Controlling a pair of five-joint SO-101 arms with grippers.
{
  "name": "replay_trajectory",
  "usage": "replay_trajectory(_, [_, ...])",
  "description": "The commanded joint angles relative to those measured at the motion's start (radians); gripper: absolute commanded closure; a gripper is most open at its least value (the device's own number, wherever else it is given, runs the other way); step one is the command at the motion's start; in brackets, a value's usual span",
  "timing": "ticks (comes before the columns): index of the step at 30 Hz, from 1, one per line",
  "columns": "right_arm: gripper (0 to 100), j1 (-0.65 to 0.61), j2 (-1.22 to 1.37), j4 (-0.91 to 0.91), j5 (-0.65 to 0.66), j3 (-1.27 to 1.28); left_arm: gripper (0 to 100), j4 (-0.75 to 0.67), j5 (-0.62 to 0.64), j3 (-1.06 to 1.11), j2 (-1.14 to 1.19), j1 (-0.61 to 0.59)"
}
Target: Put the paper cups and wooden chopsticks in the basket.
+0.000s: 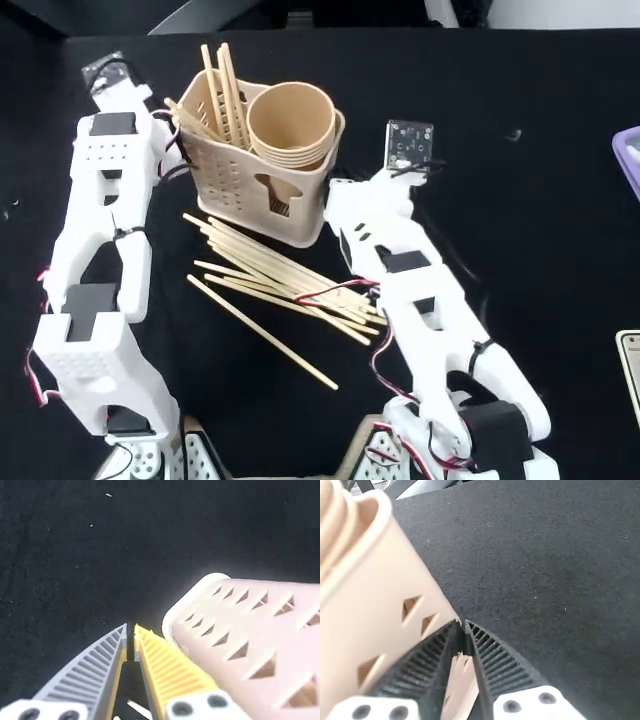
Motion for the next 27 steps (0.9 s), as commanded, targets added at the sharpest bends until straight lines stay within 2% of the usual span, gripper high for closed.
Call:
replay_trajectory(1, [98.3, 0.066, -0.038, -0.029, -0.005, -0.008, 97, 0.006, -0.071, 0.045, -0.137, 0.085])
replay_trajectory(6, [98.3, 0.163, -0.044, -0.025, -0.005, -0.007, 97, -0.017, -0.110, 0.186, -0.311, 0.093])
replay_trajectory(15, [98.3, 0.183, -0.047, 0.215, -0.005, -0.105, 97, -0.029, -0.222, 0.463, -0.632, 0.077])
replay_trajectory(20, [98.3, 0.184, -0.047, 0.318, 0.005, -0.128, 97, -0.130, -0.227, 0.496, -0.723, -0.025])
replay_trajectory(22, [98.3, 0.192, -0.047, 0.402, 0.075, -0.128, 97, -0.120, -0.233, 0.510, -0.730, -0.064])
replay_trajectory(27, [98.2, 0.267, -0.077, 0.592, 0.328, -0.148, 97, 0.002, -0.338, 0.539, -0.810, -0.148])
